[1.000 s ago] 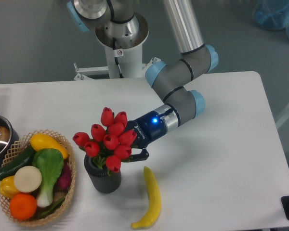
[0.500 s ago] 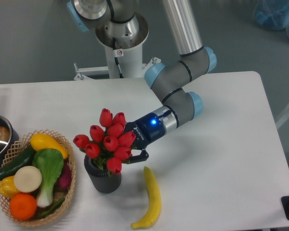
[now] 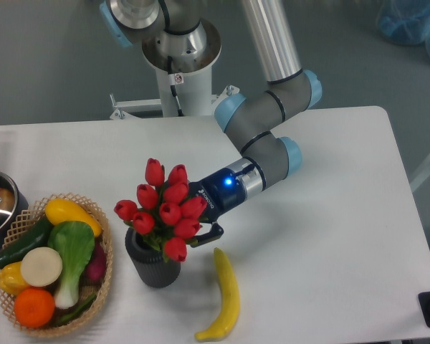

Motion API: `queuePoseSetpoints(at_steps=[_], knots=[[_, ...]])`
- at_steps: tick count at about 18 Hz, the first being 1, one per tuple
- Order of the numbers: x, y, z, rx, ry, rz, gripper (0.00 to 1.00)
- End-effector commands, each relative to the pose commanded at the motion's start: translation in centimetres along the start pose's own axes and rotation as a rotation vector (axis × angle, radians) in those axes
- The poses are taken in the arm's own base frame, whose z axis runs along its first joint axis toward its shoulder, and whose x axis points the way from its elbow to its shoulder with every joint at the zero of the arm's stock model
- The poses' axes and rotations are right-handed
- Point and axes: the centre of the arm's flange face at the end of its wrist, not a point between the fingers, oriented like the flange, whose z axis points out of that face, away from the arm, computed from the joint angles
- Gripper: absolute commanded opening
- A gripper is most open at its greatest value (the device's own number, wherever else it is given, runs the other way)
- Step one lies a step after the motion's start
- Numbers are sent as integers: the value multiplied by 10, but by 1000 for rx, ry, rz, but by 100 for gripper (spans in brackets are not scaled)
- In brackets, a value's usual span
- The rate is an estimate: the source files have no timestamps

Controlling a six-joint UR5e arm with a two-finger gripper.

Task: Insert the flowers into the vase
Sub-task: 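Push the tulips deeper into the vase and adjust the bunch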

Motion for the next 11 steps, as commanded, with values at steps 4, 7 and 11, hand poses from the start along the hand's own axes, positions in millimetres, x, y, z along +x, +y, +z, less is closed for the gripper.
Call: queuePoseSetpoints(at_steps=[4,7,11], knots=[[1,0,2,0,3,4,79],[3,-1,4,-2,7,7,89],[6,-1,5,-5,8,5,99]])
